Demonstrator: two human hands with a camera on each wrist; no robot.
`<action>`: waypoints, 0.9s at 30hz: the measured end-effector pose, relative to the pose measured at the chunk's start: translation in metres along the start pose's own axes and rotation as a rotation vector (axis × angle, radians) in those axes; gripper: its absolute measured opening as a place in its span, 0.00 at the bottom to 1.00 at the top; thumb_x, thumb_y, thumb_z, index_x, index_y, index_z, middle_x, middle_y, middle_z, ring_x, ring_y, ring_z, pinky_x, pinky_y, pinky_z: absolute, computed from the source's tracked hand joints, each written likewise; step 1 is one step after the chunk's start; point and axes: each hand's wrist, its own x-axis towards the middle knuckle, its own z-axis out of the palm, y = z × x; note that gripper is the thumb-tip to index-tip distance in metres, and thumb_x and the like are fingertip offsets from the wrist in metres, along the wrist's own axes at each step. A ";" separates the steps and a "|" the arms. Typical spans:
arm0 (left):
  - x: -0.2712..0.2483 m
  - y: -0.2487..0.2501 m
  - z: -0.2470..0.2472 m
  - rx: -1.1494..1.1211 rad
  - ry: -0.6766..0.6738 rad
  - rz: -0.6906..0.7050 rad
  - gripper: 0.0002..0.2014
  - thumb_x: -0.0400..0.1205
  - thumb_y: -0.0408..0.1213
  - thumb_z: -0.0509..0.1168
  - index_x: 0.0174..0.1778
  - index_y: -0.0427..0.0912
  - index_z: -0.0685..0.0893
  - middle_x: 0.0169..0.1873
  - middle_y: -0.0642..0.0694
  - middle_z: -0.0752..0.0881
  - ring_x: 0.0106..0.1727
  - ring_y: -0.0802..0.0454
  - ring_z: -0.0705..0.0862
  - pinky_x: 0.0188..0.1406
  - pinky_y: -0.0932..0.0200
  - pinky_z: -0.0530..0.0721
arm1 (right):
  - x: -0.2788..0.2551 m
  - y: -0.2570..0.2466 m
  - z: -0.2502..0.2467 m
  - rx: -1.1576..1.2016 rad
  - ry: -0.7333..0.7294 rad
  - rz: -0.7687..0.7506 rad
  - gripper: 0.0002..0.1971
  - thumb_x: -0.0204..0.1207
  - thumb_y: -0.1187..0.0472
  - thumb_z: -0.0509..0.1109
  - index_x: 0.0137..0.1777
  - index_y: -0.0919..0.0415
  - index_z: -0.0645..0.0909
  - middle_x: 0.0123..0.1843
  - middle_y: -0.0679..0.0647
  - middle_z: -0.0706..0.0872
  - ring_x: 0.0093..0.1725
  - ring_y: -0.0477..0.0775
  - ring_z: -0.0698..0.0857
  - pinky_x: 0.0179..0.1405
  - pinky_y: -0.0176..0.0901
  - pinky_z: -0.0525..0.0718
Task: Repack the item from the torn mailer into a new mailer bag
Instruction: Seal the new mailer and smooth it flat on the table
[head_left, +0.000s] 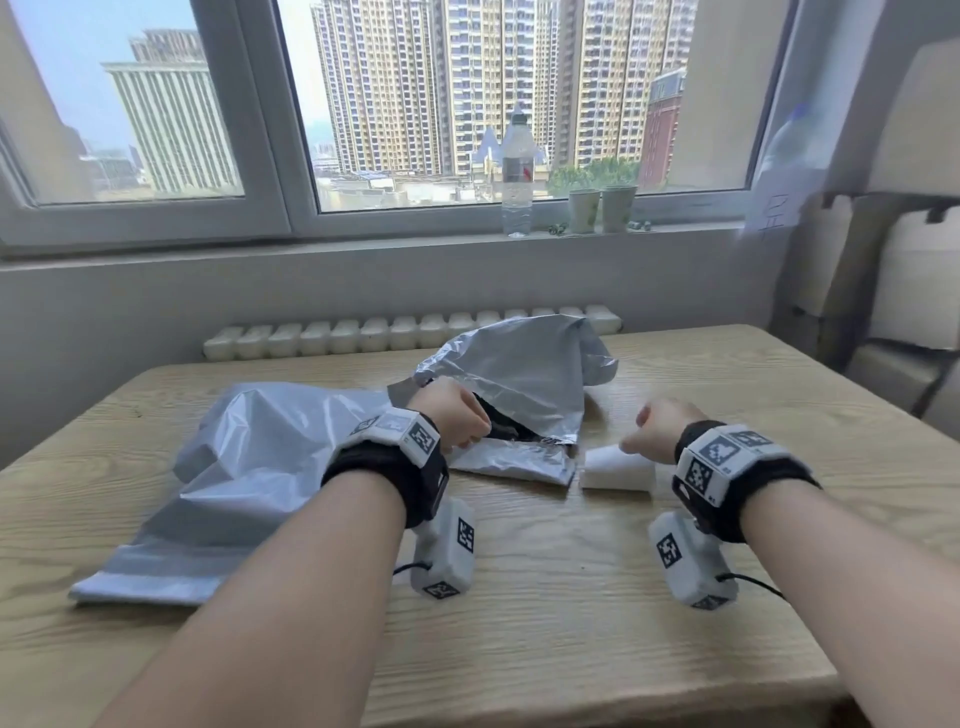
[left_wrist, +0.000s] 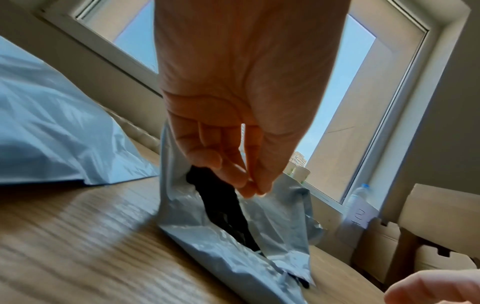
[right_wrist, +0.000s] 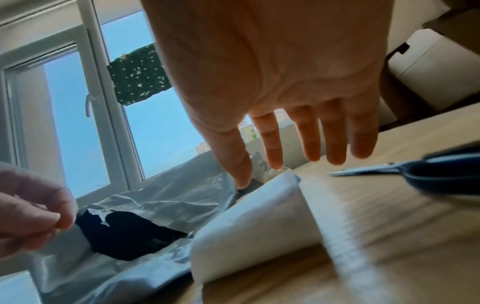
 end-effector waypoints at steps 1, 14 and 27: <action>0.000 0.004 0.005 0.007 -0.011 0.010 0.06 0.79 0.32 0.67 0.37 0.44 0.86 0.34 0.47 0.87 0.34 0.53 0.83 0.30 0.62 0.82 | 0.000 0.005 0.001 0.022 -0.019 0.014 0.19 0.71 0.54 0.74 0.60 0.61 0.81 0.60 0.57 0.85 0.58 0.58 0.83 0.52 0.44 0.80; -0.004 0.019 0.009 -0.059 -0.088 0.062 0.06 0.81 0.32 0.66 0.43 0.46 0.86 0.36 0.50 0.87 0.34 0.58 0.84 0.36 0.62 0.85 | -0.010 -0.014 -0.010 0.764 -0.154 -0.172 0.15 0.69 0.77 0.69 0.50 0.58 0.84 0.46 0.54 0.84 0.40 0.53 0.84 0.33 0.41 0.83; -0.035 -0.026 -0.064 -0.271 0.193 -0.077 0.14 0.86 0.45 0.60 0.48 0.38 0.84 0.33 0.47 0.83 0.29 0.56 0.83 0.27 0.64 0.82 | -0.050 -0.115 0.007 1.052 -0.135 -0.421 0.29 0.68 0.76 0.76 0.69 0.58 0.76 0.52 0.61 0.86 0.29 0.42 0.82 0.21 0.27 0.77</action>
